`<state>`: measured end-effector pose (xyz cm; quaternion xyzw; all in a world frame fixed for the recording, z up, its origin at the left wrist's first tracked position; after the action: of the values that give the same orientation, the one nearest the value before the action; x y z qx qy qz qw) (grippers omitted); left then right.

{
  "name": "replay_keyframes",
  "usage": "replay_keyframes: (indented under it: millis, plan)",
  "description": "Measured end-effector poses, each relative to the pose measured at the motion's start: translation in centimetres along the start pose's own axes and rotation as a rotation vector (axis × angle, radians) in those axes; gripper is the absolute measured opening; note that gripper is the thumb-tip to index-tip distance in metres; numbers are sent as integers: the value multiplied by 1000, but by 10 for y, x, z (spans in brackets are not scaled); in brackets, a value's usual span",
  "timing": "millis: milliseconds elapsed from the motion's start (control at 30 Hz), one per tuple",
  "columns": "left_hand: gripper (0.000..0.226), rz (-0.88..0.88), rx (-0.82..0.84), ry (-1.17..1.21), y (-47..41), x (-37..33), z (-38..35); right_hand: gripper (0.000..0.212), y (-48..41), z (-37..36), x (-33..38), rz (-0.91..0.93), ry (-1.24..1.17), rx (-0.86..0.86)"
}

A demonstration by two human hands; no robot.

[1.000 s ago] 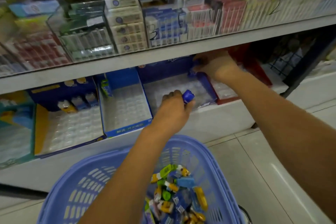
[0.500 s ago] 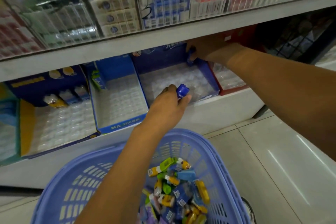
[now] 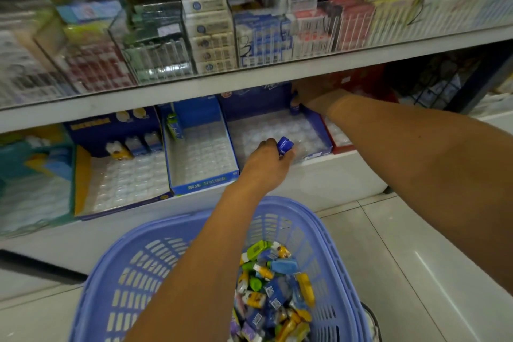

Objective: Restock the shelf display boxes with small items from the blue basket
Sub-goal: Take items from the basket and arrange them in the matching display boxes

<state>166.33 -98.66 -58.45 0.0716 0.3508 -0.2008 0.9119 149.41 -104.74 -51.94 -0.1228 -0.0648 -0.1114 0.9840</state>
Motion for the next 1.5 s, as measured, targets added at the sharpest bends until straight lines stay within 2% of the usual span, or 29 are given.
replay_keyframes:
  millis: [133,267,300,367,400,467,533,633,767,967,1033,1067,1100,1133,1200,1233,1267,1367,1500]
  plan:
    - [36,96,7,213,-6,-2,10,36,9,2,7,-45,5,-9]
    - [34,382,-132,647,-14,-4,28,32,34,22,12,-129,-145,-75]
    - [33,459,-148,788,-15,-2,31,27,43,26,11,-134,-276,-73]
    - [31,546,-109,1159,-13,-1,34,23,72,34,13,-204,-710,87]
    - [29,572,-84,1309,-11,-3,34,30,89,38,16,-218,-885,190]
    - [25,618,-61,1461,-5,-8,32,42,112,36,18,-200,-1025,281]
    - [21,609,-24,1522,1,-14,27,39,122,27,18,-229,-1128,211]
    - [20,486,56,1479,9,-19,20,23,125,20,9,-399,-1298,24]
    - [22,340,34,1400,11,-20,13,28,125,17,1,-546,-1327,7]
    - [14,377,15,1456,2,-19,14,25,119,25,7,-389,-1308,-21]
    - [15,399,-4,1484,-2,-17,14,25,113,22,7,-358,-1218,-67]
    - [16,403,-26,1436,-2,-16,14,24,107,19,6,-350,-1124,-115]
    - [18,382,-66,1286,-3,-14,13,26,100,17,2,-350,-1010,-167]
    - [22,314,-111,1011,-2,-11,12,29,90,15,-2,-348,-880,-210]
    - [37,5,-164,251,3,-1,10,32,66,9,-11,-275,-610,-227]
    - [44,-154,-133,-29,6,3,7,31,54,5,-13,-215,-498,-204]
    - [50,-249,-62,-196,10,8,3,30,43,1,-15,-163,-413,-170]
    - [60,-327,89,-362,16,22,-5,35,18,-11,-14,-64,-324,-52]
    - [60,-334,85,-353,15,24,-4,44,-2,-17,-10,3,-118,50]
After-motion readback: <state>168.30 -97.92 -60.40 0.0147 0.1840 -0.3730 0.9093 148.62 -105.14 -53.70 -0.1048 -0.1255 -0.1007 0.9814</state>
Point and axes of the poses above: each hand's wrist, its own y-axis away from the middle knuckle, its own z-axis out of the back of the hand, x = y × z, the point moved 2 cm from there along -y, towards the middle knuckle, and after that the axes turned 12 degrees about -x, right-handed, at the moved point
